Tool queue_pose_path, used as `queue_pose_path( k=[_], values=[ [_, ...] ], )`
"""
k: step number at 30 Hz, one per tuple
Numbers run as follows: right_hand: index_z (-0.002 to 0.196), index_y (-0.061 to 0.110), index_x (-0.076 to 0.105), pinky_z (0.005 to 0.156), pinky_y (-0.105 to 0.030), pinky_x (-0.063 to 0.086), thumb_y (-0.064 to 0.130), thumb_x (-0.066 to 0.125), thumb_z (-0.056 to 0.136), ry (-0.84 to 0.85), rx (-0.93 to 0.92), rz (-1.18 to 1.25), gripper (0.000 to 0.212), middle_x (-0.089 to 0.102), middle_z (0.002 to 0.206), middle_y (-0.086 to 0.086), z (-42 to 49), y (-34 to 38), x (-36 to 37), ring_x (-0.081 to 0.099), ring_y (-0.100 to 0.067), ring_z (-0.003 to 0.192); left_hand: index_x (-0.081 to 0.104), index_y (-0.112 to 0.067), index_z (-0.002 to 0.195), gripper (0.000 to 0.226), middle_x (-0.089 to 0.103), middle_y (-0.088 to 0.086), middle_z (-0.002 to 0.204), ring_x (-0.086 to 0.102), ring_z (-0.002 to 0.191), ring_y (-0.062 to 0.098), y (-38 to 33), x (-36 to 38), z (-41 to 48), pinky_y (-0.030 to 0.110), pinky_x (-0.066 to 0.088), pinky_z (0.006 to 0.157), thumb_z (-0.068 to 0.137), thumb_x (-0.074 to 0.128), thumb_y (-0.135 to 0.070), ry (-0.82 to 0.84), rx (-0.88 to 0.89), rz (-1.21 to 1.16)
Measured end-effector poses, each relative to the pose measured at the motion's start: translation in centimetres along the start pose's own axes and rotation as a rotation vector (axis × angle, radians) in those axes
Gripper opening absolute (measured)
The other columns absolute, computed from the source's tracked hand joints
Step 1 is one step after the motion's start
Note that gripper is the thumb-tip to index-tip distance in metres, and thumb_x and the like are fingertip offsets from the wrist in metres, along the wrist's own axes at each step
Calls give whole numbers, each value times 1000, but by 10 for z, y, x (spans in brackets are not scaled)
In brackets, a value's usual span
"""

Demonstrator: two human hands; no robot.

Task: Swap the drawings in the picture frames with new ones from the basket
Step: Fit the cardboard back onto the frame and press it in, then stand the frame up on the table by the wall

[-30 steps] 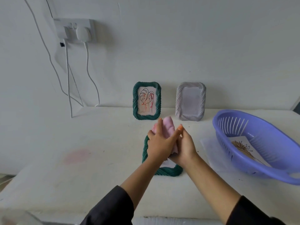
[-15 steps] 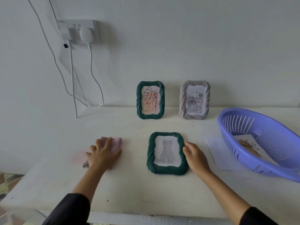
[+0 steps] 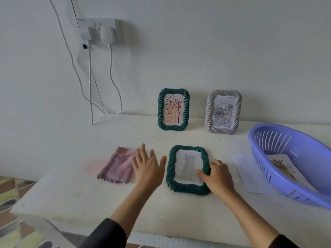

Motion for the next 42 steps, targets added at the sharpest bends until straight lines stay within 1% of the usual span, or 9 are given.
queue_pose_path(
  k=[3,7,11,14,17,24,29,35,42],
  values=[
    [86,5,60,81,-33,44,39,53,88,-23,15,0,35,56,115,-5,0,3,-2,49,-24,103,11,-8,150,65,-17,12,158,-17,145,31,-26,29,-14,49,-11,117,98,15,-49,252,-2,-4],
    [68,9,52,71,-29,41,31,57,88,-44,49,76,30,57,103,-6,0,3,3,52,-24,95,17,-9,147,60,0,9,158,-3,147,29,-28,39,-15,44,-2,119,99,25,-43,197,-61,-103],
    [48,5,40,52,-24,30,9,65,79,1,179,426,39,46,60,-14,9,1,9,41,-18,53,46,-13,130,46,36,7,139,40,127,26,-21,25,-8,38,37,110,91,52,-36,177,-140,-425],
    [73,1,64,65,-30,42,-1,63,79,170,272,874,6,65,72,-20,13,12,11,57,-24,69,45,-13,126,42,50,7,121,59,102,25,-9,11,-9,33,58,82,88,61,-20,208,-243,-869],
    [98,3,60,69,-35,44,0,64,80,334,353,1127,19,67,94,-19,19,31,14,60,-33,87,45,-15,117,32,56,1,103,61,88,19,9,-9,-2,27,59,69,89,58,-7,246,-239,-1092],
    [107,9,60,67,-33,43,1,54,86,617,159,1360,24,61,87,-14,55,106,7,55,-26,80,48,-12,113,31,63,14,100,65,82,29,60,-58,49,30,57,60,87,55,3,352,-143,-1321],
    [113,9,59,105,-47,37,0,64,70,652,74,1517,44,62,113,-15,101,187,20,54,-31,109,46,-10,110,25,61,14,97,63,83,27,103,-90,107,28,57,62,89,50,4,296,-13,-1259],
    [74,11,53,63,-26,39,-7,45,84,552,-8,1436,21,53,69,-4,163,259,33,49,-16,67,41,-15,119,37,54,10,117,52,108,28,139,-98,203,30,51,80,88,51,1,290,41,-1160],
    [88,-1,49,66,-29,37,-4,51,73,404,35,1292,16,44,81,-9,219,286,63,44,-22,77,41,-16,119,38,54,13,124,52,117,33,156,-87,283,39,50,91,88,54,2,318,63,-1135]
  ],
)
Point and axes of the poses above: each hand's wrist, its own z-axis towards the middle knuckle, its own x-axis out of the palm, y = z × x, the point moved 2 cm from there along z, towards the middle knuckle
